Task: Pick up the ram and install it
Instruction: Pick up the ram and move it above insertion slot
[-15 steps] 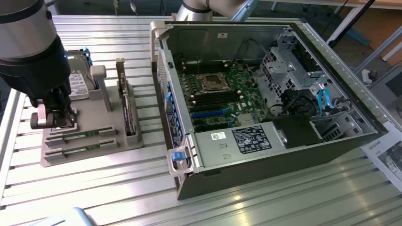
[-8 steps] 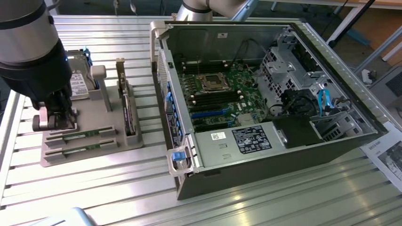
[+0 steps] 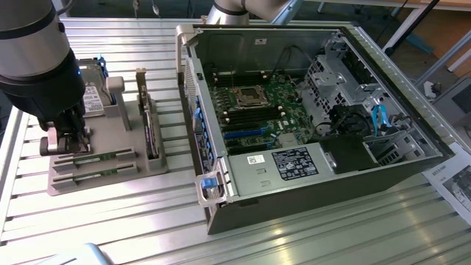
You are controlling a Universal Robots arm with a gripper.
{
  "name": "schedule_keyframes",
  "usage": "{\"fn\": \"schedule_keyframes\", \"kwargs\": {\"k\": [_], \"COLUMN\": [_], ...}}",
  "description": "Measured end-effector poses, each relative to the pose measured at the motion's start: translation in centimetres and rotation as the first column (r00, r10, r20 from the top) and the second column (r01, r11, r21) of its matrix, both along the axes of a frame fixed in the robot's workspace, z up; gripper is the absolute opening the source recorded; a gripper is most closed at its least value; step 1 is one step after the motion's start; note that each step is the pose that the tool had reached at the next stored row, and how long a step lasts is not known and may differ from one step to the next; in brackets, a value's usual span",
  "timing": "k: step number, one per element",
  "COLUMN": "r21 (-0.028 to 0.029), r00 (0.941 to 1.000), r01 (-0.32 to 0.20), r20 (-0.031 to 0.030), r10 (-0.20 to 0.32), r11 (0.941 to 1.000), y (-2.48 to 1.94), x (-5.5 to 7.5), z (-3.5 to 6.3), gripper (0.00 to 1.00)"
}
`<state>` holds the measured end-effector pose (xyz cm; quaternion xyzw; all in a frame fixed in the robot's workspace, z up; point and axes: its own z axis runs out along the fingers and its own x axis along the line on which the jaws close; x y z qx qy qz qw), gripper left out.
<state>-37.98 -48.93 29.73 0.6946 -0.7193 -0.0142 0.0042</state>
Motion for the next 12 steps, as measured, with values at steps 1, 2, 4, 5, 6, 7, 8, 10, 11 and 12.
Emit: {"fn": "schedule_keyframes", "kwargs": {"k": [1, 2, 4, 5, 6, 7, 8, 10, 11, 12], "r21": [0.0000, 0.0000, 0.0000, 0.0002, 0.0002, 0.0002, 0.0001, 0.0000, -0.0001, -0.0001], "r00": [1.0000, 1.0000, 1.0000, 1.0000, 1.0000, 1.0000, 1.0000, 1.0000, 1.0000, 1.0000], "r01": [0.000, 0.000, 0.000, 0.000, 0.000, 0.000, 0.000, 0.000, 0.000, 0.000], "r20": [0.0001, 0.0000, 0.0000, 0.0002, 0.0002, 0.0002, 0.0001, 0.0001, 0.0001, 0.0001], "r10": [0.000, 0.000, 0.000, 0.000, 0.000, 0.000, 0.000, 0.000, 0.000, 0.000], "r11": [1.0000, 1.0000, 1.0000, 1.0000, 1.0000, 1.0000, 1.0000, 1.0000, 1.0000, 1.0000], "y": [0.00, 0.00, 0.00, -0.01, -0.05, -0.10, -0.15, -0.26, -0.34, -0.46], "x": [0.00, 0.00, 0.00, 0.00, 0.00, 0.00, 0.00, 0.00, 0.00, 0.00], "z": [0.00, 0.00, 0.00, -0.01, -0.02, -0.02, -0.01, -0.01, -0.01, -0.01], "gripper": [0.24, 0.24, 0.24, 0.24, 0.24, 0.24, 0.24, 0.24, 0.24, 0.24]}}
